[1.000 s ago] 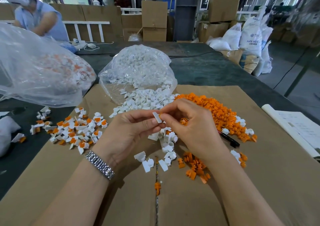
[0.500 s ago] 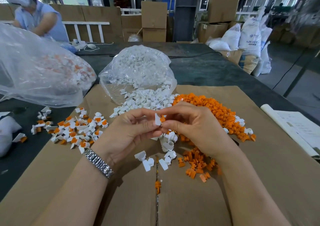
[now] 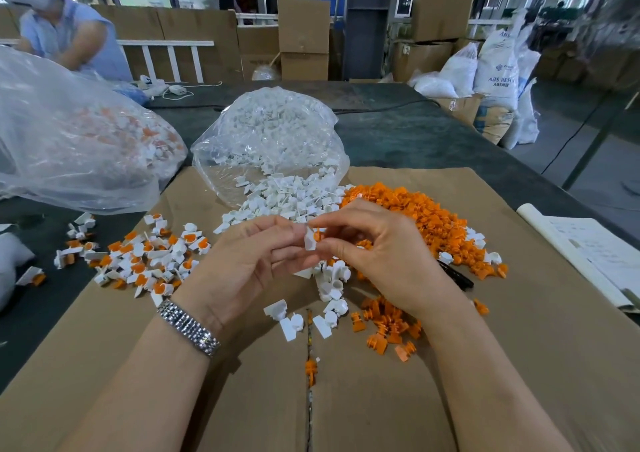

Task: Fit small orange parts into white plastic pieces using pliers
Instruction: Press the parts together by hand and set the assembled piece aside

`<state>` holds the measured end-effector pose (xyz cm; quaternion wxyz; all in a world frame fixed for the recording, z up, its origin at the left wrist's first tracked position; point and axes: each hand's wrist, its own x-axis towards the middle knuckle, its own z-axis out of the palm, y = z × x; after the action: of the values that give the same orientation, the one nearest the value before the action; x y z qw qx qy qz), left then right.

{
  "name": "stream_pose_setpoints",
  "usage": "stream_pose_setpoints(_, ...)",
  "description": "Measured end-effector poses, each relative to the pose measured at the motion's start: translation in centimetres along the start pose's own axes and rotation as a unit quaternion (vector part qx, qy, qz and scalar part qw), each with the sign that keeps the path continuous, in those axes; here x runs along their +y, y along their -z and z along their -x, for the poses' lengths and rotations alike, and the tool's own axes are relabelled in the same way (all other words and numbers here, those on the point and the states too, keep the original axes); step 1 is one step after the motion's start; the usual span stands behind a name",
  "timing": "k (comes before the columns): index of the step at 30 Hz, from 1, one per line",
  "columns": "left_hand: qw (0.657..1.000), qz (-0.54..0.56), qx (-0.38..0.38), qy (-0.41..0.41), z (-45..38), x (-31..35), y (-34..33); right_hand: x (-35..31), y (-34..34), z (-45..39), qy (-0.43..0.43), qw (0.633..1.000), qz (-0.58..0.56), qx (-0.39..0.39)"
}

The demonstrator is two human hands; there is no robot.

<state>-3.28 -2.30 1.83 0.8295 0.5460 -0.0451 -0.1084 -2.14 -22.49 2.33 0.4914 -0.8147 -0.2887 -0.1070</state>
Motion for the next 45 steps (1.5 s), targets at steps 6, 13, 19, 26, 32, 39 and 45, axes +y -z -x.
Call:
stream_pose_setpoints(6, 0.998, -0.031, 0.046, 0.006, -0.2, -0.4, -0.1, 0.0, -0.3, -0.1, -0.001, 1.0, 0.005, -0.007)
stream_pose_setpoints(13, 0.996, -0.058, 0.069, -0.003, -0.3, -0.4, 0.1, -0.2, -0.4, 0.0, 0.004, 1.0, -0.002, 0.006)
stream_pose_setpoints(19, 0.997, -0.058, 0.058, -0.005, -0.1, -0.3, 0.1, -0.3, -0.4, 0.0, -0.001, 1.0, 0.005, 0.006)
stream_pose_setpoints(26, 0.996, -0.071, 0.057, -0.012, -0.2, -0.4, 0.2, -0.4, -0.5, 0.0, -0.01, 1.0, 0.0, 0.002)
stream_pose_setpoints(32, 0.995, -0.076, 0.067, -0.022, -0.3, -0.5, 0.3, -0.5, -0.7, 0.1, -0.018, 1.0, 0.001, -0.005)
stream_pose_setpoints(39, 0.993, -0.067, 0.084, -0.043, 0.0, -0.2, 0.1, 1.6, 2.7, 0.4, -0.238, 0.92, 0.303, 0.07)
stream_pose_setpoints(45, 0.992, -0.071, 0.088, -0.057, -0.1, -0.2, 0.1, 2.3, 3.7, 0.5, -0.387, 0.851, 0.35, -0.057)
